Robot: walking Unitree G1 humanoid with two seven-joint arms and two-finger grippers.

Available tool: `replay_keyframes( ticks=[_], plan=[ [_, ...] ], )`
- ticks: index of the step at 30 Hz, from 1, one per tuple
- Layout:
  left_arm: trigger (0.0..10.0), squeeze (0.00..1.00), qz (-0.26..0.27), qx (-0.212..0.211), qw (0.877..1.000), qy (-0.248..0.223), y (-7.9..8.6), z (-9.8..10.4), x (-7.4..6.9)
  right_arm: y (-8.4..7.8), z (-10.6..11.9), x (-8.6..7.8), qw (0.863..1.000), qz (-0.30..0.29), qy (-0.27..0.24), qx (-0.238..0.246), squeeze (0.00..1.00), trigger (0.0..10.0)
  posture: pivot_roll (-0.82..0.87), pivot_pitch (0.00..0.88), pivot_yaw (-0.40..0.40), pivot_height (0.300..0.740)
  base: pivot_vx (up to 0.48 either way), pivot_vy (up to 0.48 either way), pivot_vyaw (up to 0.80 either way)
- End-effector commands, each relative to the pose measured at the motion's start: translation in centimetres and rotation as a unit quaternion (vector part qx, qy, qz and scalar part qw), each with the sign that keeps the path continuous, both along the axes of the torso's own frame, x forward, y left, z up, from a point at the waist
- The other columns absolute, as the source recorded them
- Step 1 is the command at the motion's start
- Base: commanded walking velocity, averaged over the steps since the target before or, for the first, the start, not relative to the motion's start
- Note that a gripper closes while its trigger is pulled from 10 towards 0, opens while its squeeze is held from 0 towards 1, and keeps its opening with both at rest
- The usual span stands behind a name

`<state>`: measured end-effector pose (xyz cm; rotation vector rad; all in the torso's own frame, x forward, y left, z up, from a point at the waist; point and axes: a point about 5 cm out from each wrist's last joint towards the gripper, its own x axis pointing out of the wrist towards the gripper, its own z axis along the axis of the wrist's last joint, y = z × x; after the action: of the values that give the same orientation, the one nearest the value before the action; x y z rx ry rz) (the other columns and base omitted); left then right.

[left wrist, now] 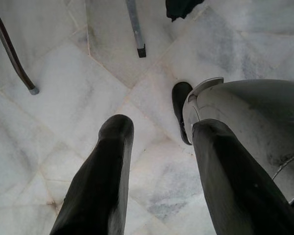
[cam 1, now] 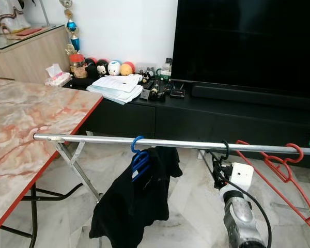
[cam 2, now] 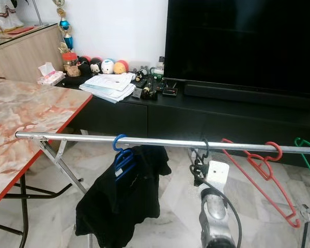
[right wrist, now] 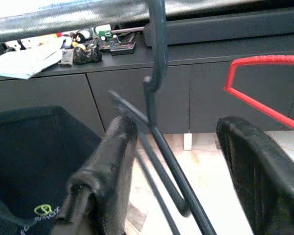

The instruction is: Hang hanger

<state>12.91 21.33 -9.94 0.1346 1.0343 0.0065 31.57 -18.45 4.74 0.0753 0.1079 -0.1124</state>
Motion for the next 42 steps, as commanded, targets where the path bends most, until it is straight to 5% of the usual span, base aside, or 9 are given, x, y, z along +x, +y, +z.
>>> replay_keyframes(
  ticks=[1, 3, 4, 5, 7, 18, 42],
  plan=[
    [10.0, 0.00, 0.001, 0.004, 1.000, 0.017, 0.5, -0.2, -0.9, 0.4, 0.3, -0.3, 1.000, 0.011, -0.023, -0.001, 1.00, 10.0, 0.11, 0.000, 0.007, 0.740, 0.000, 0.000, 0.00],
    [10.0, 0.00, 0.000, 0.005, 1.000, 0.018, 0.6, -0.2, -1.0, 0.5, 0.2, -0.5, 1.000, 0.013, -0.022, -0.001, 1.00, 10.0, 0.11, 0.000, 0.010, 0.740, 0.000, 0.000, 0.00],
    [10.0, 0.00, -0.001, 0.005, 1.000, 0.015, 0.6, -0.2, -1.0, 0.7, 0.1, -0.6, 1.000, 0.014, -0.023, 0.001, 0.80, 10.0, 0.11, 0.000, 0.011, 0.740, 0.000, 0.000, 0.00],
    [10.0, 0.00, -0.003, 0.003, 1.000, 0.011, 0.6, -0.2, -0.9, 1.0, 0.0, -0.8, 0.999, 0.024, -0.025, 0.001, 0.07, 10.0, 0.11, 0.000, 0.011, 0.740, 0.000, 0.000, 0.00],
    [10.0, 0.00, -0.006, 0.004, 1.000, 0.010, 0.7, -0.1, -0.9, 1.3, -0.1, -0.9, 0.999, 0.031, -0.026, -0.005, 0.00, 10.0, 0.11, 0.000, 0.014, 0.740, 0.000, 0.000, 0.00],
    [10.0, 0.00, -0.012, 0.005, 1.000, 0.018, 0.7, -0.2, -1.0, 2.1, 0.2, -1.1, 0.999, 0.038, -0.036, 0.001, 0.00, 10.0, 0.10, 0.000, 0.014, 0.740, 0.000, 0.000, 0.00],
    [10.0, 0.00, -0.008, 0.011, 1.000, 0.028, 2.2, 0.0, -1.6, 1.9, 0.2, -1.3, 0.999, 0.027, -0.036, 0.003, 0.00, 10.0, 0.10, 0.000, 0.015, 0.740, -0.293, 0.000, 0.00]
  ],
)
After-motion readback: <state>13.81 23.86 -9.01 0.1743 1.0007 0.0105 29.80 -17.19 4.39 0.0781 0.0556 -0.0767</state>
